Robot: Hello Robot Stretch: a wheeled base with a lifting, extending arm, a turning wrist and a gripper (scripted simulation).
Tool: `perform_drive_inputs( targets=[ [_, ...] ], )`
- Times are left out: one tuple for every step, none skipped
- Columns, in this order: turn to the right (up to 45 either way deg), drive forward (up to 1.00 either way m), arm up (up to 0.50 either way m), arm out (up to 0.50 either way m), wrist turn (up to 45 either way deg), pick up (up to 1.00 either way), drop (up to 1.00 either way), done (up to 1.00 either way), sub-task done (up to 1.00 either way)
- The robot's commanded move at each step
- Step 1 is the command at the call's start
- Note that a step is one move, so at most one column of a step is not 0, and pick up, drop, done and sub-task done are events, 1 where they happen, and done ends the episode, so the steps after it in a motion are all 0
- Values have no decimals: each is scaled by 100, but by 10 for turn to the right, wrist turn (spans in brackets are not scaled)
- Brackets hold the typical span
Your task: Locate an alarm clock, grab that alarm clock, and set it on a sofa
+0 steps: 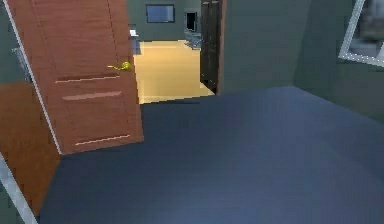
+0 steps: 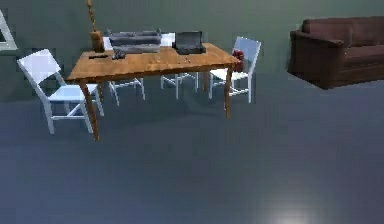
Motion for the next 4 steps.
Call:
perform_drive_inputs(
  targets=[
    [0,100,0,0,0,0,0,0,0],
    [0,95,0,0,0,0,0,0,0],
    [-150,0,0,0,0,0,0,0,0],
    [0,85,0,0,0,0,0,0,0]
  ],
)
